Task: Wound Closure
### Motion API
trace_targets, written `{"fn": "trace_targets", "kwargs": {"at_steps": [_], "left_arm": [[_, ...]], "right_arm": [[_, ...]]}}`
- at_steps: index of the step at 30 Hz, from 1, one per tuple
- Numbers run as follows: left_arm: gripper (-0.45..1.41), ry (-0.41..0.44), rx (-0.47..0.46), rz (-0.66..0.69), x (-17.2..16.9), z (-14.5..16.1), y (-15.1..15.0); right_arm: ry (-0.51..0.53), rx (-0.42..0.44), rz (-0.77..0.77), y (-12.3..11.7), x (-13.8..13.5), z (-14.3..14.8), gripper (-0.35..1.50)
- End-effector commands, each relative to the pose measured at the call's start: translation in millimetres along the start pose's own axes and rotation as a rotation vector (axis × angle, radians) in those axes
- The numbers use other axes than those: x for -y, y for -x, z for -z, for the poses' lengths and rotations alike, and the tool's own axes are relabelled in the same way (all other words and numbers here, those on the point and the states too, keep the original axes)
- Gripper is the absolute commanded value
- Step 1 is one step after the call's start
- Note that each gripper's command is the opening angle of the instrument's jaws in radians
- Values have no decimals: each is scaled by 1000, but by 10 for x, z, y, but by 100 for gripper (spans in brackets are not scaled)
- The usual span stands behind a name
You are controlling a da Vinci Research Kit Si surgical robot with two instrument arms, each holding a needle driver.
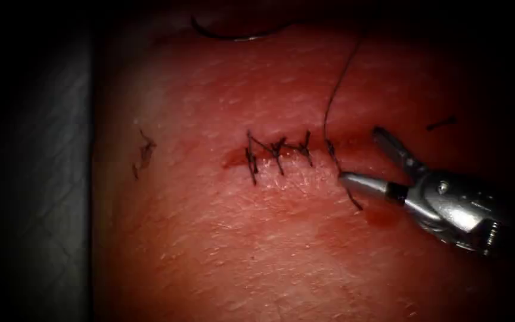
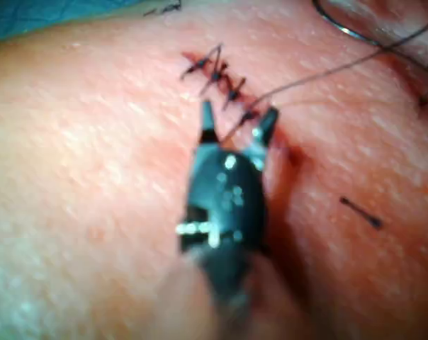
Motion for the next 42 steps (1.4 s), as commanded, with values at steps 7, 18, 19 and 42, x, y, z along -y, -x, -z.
{"fn": "trace_targets", "kwargs": {"at_steps": [7,18,19,42], "left_arm": [[-45,-13,-31,0,0,23,-35],[-45,-45,-60,7,13,65,-76],[-45,-50,-67,3,12,71,-83],[-45,-45,-147,6,-3,132,-146]], "right_arm": [[-2,19,-39,-2,2,-11,113],[-28,25,-76,-1,-15,-27,125],[-37,28,-82,-1,-15,-32,125],[-62,76,-93,9,-20,-96,130]]}}
